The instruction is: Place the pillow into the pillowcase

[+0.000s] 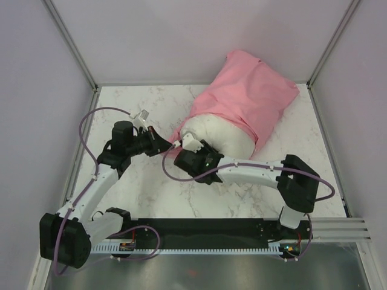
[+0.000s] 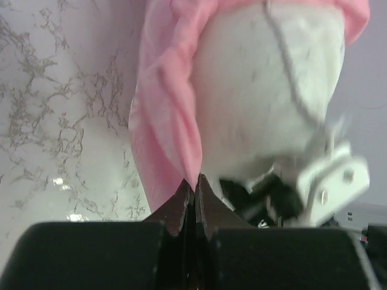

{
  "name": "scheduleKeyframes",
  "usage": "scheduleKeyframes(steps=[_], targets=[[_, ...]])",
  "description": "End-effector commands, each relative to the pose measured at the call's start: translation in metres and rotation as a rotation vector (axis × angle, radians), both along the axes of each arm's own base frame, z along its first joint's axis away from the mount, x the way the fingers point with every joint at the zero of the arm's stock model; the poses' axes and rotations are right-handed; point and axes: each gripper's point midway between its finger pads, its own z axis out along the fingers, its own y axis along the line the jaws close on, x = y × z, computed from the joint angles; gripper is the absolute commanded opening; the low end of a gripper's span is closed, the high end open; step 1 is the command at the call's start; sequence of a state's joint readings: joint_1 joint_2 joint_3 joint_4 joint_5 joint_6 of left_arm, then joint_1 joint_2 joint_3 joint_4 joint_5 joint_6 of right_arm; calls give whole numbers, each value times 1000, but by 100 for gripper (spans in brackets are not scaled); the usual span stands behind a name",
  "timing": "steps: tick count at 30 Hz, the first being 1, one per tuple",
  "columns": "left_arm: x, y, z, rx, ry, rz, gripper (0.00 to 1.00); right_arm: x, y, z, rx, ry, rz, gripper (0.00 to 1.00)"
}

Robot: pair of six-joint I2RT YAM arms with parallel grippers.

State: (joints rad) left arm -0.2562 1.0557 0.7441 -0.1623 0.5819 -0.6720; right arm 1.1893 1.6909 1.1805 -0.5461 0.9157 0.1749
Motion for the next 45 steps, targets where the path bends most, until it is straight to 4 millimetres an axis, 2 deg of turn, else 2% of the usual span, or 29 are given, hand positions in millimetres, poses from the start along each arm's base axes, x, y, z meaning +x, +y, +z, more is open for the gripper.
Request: scheduleKeyframes(steps=[1, 2, 4, 5, 7, 11, 15, 16, 18, 20, 21, 22, 24, 25, 26, 27, 28, 30, 31, 33, 34, 36, 37, 43, 44, 45], targets=[[-12, 0, 7, -64, -10, -40, 2, 71, -47, 29, 14, -187, -327, 43], [-13, 4, -2, -70, 12, -34, 2, 94, -66, 36, 40, -198, -420, 24], [-18, 4, -2, -112, 18, -61, 2, 114, -80, 26, 27, -185, -483, 9], [-18, 10, -10, -121, 37, -48, 2, 128, -94, 29, 31, -195, -535, 1], [-20, 14, -12, -138, 49, -54, 2, 137, -102, 18, -6, -179, -560, 0], [-14, 31, -16, -135, 53, 12, 2, 141, -109, 15, -10, -167, -569, 0], [4, 46, -22, -64, 54, 113, 2, 131, -92, 27, 46, -135, -475, 0], [10, 49, -18, -44, 44, 138, 2, 128, -87, 41, 82, -157, -452, 0], [19, 56, -23, -8, 57, 183, 4, 118, -64, 58, 134, -148, -366, 0], [30, 61, -20, 2, 46, 225, 12, 111, -40, 79, 189, -137, -289, 0], [35, 63, -25, 11, 56, 245, 14, 110, -34, 90, 226, -128, -267, 0], [38, 64, -27, 17, 62, 261, 17, 108, -19, 104, 284, -93, -220, 0], [45, 72, -34, 49, 59, 317, 36, 108, -11, 117, 311, -73, -200, 0], [44, 73, -40, 56, 70, 331, 47, 107, -3, 133, 339, -68, -181, 0], [45, 75, -42, 59, 70, 347, 64, 107, 1, 139, 348, -62, -169, 0], [47, 78, -40, 60, 45, 370, 70, 107, 4, 140, 344, -48, -162, 0], [43, 79, -49, 58, 64, 384, 75, 107, 12, 153, 377, -54, -141, 0], [43, 79, -50, 49, 34, 404, 87, 111, 17, 154, 372, -46, -136, 0], [36, 74, -54, 42, 41, 399, 89, 114, 21, 163, 388, -57, -131, 0], [32, 62, -59, 41, 33, 383, 92, 118, 25, 159, 363, -47, -130, 0], [32, 56, -59, 37, 30, 380, 93, 120, 29, 170, 385, -60, -127, 0], [33, 43, -61, 52, 25, 369, 94, 121, 36, 171, 393, -43, -111, 0], [37, 38, -66, 53, 38, 374, 95, 122, 39, 179, 414, -50, -104, 0], [68, 11, -64, -22, -10, 378, 100, 122, 45, 198, 447, -62, -81, 0], [73, 6, -73, -19, 7, 369, 100, 123, 45, 198, 445, -63, -81, 0], [77, 0, -73, -24, 8, 364, 100, 124, 43, 199, 438, -63, -82, 0]])
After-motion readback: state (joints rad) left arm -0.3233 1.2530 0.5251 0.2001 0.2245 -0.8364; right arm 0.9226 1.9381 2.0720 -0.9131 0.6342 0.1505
